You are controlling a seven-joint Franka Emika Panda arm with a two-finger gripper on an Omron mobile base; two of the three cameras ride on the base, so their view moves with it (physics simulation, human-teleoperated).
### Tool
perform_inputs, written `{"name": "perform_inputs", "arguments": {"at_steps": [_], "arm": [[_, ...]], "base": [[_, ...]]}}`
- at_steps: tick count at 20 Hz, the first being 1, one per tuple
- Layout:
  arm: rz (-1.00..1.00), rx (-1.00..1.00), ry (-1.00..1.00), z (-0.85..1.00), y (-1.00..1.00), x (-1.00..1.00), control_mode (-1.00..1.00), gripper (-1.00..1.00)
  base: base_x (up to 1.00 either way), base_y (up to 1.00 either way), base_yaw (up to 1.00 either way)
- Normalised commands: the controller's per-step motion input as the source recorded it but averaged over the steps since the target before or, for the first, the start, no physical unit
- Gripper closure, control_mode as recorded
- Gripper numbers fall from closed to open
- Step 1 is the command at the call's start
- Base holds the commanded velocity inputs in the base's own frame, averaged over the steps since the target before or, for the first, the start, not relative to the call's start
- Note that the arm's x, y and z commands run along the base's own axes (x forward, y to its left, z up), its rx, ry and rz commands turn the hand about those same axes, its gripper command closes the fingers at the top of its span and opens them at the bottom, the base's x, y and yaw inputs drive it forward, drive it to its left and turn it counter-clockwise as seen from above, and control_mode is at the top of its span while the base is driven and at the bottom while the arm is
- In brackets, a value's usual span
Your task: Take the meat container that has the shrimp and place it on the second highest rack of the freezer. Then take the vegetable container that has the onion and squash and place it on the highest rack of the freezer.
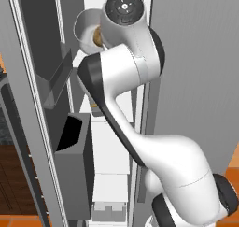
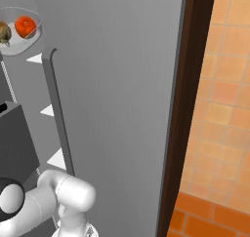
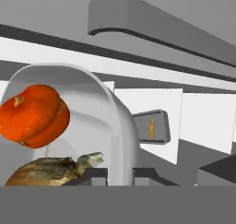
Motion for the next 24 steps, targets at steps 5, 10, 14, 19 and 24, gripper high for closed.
{"name": "perform_inputs", "arguments": {"at_steps": [5, 10, 14, 19, 24], "arm": [[0.0, 0.0, -0.03, -0.11, 0.01, 0.83, -1.0, 1.0], [0.0, 0.0, -0.04, 0.0, 0.18, 0.74, -1.0, 1.0], [0.0, 0.0, 0.0, 0.0, 0.06, 0.72, -1.0, 1.0], [-0.01, 0.0, 0.0, 0.0, 0.0, 0.66, -1.0, 1.0], [-0.08, -0.04, 0.0, -0.06, 0.0, 0.56, -1.0, 1.0]], "base": [[0.0, 0.0, 0.0], [0.0, 0.0, 0.0], [0.0, 0.0, 0.0], [0.0, 0.0, 0.0], [0.0, 0.0, 0.0]]}}
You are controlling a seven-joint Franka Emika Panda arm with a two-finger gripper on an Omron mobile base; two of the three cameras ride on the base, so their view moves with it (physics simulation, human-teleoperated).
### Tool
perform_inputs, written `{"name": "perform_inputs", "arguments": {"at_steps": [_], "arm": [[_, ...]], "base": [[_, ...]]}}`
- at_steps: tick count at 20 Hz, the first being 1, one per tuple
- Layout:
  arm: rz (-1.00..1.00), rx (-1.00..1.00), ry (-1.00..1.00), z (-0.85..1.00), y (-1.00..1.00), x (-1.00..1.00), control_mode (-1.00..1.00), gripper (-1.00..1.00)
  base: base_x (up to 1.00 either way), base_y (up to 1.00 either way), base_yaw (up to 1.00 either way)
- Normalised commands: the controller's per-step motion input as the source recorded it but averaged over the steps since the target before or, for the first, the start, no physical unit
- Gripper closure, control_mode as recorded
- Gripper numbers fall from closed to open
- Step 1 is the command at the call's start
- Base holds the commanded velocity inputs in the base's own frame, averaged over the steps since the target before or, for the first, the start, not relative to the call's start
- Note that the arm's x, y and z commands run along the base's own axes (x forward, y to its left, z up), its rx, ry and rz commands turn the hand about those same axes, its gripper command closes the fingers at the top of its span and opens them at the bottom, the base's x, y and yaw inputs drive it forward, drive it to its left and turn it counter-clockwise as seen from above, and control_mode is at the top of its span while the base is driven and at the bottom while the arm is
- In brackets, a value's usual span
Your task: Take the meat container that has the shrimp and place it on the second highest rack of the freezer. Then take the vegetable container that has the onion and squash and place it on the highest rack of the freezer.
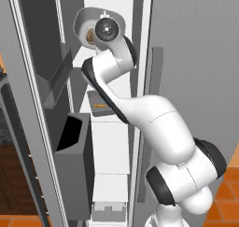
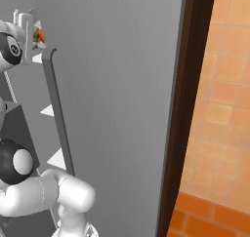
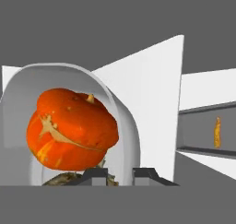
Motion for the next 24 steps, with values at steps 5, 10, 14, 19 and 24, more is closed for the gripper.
{"name": "perform_inputs", "arguments": {"at_steps": [5, 10, 14, 19, 24], "arm": [[-0.14, -0.08, 0.03, -0.2, 0.0, 0.31, -1.0, 1.0], [-0.1, -0.02, 0.09, -0.13, 0.0, 0.46, -1.0, 1.0], [-0.04, 0.0, 0.11, -0.33, 0.0, 0.25, -1.0, 1.0], [-0.04, 0.0, 0.04, -0.36, 0.0, 0.3, -1.0, 1.0], [-0.03, 0.0, 0.0, -0.27, 0.0, 0.21, -1.0, -1.0]], "base": [[0.0, 0.0, 0.0], [0.0, 0.0, 0.0], [0.0, 0.0, 0.0], [0.0, 0.0, 0.0], [0.0, 0.0, 0.0]]}}
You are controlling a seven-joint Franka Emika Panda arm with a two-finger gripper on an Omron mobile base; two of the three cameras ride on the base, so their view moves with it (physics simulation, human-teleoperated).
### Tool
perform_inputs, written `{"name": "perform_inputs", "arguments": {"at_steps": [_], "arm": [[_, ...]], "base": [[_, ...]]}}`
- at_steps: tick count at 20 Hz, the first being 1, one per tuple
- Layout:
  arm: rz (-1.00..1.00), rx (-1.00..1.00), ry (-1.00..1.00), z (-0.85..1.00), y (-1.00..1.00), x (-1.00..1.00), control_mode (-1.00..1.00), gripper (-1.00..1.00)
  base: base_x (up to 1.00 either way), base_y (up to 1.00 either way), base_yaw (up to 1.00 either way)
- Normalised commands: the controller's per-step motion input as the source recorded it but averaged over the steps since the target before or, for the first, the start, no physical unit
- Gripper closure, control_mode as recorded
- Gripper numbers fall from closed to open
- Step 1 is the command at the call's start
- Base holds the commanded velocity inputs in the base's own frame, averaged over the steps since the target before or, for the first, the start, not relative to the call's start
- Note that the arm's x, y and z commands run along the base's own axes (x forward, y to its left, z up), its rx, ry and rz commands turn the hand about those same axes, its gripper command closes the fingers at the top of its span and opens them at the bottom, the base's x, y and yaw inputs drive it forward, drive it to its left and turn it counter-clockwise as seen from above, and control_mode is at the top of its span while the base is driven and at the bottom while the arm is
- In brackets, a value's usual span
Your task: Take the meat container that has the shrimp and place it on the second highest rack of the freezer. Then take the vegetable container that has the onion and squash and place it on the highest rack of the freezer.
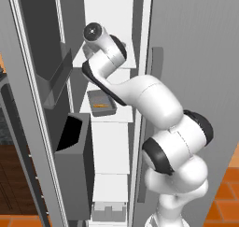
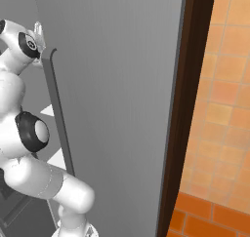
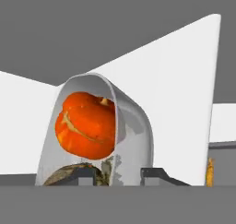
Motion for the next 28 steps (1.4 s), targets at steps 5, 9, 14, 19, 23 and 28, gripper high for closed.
{"name": "perform_inputs", "arguments": {"at_steps": [5, 9, 14, 19, 23, 28], "arm": [[0.0, 0.0, -0.05, -0.02, -0.03, -0.11, -1.0, -1.0], [0.0, 0.0, -0.26, 0.4, 0.0, -0.93, -1.0, -1.0], [0.0, 0.01, -0.24, 0.38, 0.0, -1.0, -1.0, -1.0], [0.0, 0.1, -0.08, 0.09, -0.06, -1.0, -1.0, -1.0], [0.0, 0.11, 0.0, 0.0, -0.03, -1.0, -1.0, -1.0], [0.0, 0.14, 0.0, -0.01, -0.01, -1.0, -1.0, -1.0]], "base": [[0.0, 0.0, 0.0], [0.0, 0.0, 0.0], [0.0, 0.0, 0.0], [0.0, 0.0, 0.0], [0.0, 0.0, 0.0], [0.0, 0.0, 0.0]]}}
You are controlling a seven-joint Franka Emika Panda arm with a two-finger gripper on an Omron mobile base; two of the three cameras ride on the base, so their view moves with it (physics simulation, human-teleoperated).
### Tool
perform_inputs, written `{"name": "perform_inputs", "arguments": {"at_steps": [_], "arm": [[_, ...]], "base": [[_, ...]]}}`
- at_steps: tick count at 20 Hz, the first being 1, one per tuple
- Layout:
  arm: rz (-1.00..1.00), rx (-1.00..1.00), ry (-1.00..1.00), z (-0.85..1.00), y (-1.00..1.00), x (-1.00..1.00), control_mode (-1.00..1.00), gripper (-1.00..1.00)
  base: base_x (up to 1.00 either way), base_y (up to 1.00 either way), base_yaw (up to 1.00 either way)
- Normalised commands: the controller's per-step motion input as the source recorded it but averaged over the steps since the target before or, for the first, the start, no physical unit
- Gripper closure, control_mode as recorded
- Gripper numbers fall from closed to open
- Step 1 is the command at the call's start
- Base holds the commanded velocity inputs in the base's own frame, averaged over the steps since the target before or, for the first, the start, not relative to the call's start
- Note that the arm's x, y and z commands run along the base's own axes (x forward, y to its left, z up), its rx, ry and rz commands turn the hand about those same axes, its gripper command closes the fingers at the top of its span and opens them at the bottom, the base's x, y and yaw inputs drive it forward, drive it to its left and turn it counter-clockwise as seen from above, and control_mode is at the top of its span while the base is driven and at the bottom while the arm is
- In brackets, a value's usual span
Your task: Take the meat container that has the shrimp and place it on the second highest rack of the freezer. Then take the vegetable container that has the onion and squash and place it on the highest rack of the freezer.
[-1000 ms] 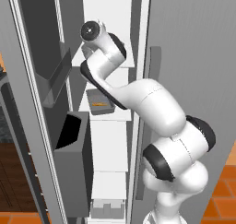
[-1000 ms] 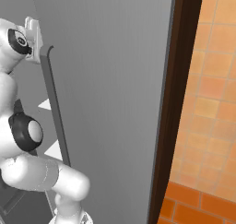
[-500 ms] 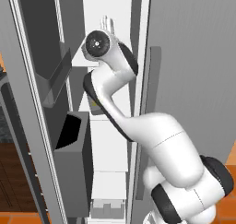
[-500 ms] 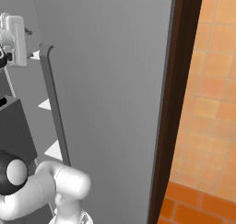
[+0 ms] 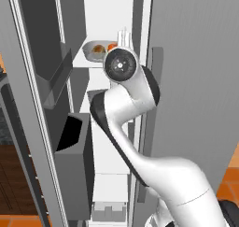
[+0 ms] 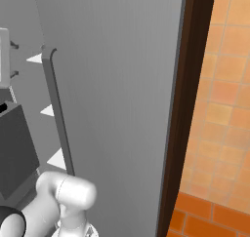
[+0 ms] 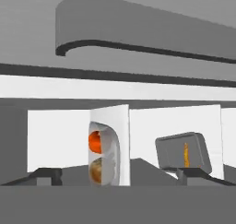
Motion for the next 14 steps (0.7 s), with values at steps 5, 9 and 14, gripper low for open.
{"name": "perform_inputs", "arguments": {"at_steps": [5, 9, 14], "arm": [[0.0, 0.18, 0.09, -0.24, -0.19, -1.0, -1.0, -1.0], [0.0, 0.19, 0.34, -0.57, -0.15, -0.92, -1.0, -1.0], [-0.04, 0.15, 0.42, -0.74, -0.09, -0.69, -1.0, -1.0]], "base": [[0.0, 0.0, 0.0], [0.0, 0.0, 0.0], [0.0, 0.0, 0.0]]}}
